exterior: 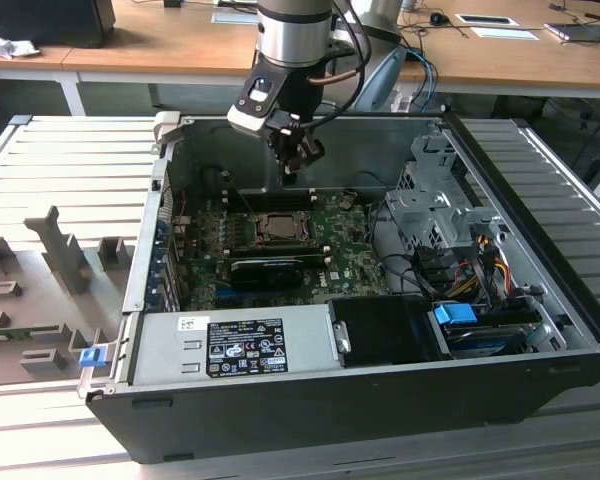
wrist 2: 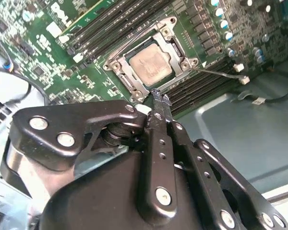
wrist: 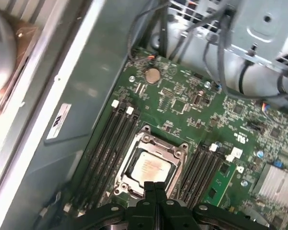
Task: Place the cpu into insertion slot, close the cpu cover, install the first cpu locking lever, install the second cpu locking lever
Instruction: 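Install the first cpu locking lever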
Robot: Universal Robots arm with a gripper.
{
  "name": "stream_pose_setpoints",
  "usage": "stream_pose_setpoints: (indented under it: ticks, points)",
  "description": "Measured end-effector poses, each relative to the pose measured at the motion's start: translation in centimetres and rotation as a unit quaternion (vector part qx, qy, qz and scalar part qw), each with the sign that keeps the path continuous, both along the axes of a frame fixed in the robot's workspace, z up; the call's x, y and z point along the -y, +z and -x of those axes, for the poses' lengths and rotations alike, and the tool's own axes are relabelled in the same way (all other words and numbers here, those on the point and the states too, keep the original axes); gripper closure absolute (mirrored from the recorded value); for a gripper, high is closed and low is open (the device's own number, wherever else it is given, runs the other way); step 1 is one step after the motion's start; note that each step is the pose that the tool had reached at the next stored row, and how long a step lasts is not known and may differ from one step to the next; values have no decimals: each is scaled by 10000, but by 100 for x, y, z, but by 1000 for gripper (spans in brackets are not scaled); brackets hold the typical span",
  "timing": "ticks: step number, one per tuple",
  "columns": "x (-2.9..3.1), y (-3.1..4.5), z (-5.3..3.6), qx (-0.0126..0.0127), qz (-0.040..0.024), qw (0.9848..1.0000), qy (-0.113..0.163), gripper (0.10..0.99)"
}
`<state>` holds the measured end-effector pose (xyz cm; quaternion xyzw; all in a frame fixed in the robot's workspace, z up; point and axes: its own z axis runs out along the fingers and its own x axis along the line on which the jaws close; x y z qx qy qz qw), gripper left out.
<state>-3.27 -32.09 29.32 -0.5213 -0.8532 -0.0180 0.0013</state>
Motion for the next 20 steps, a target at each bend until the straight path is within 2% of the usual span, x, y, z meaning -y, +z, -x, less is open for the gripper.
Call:
stream_pose_setpoints:
  ticks: [3, 8, 9, 11, 13, 18, 20]
  points:
    - [1, 1, 1, -1, 8, 9994, 348, 980]
    - [0, 1, 0, -1, 27, 9966, 824, 980]
    - [0, 1, 0, -1, 27, 9955, 945, 980]
    - [0, 0, 0, 0, 27, 9918, 1278, 980]
    - [0, 0, 0, 1, 27, 9892, 1464, 980]
    - [0, 0, -1, 2, 27, 9839, 1786, 980]
    - [0, 0, -1, 2, 27, 9812, 1932, 980]
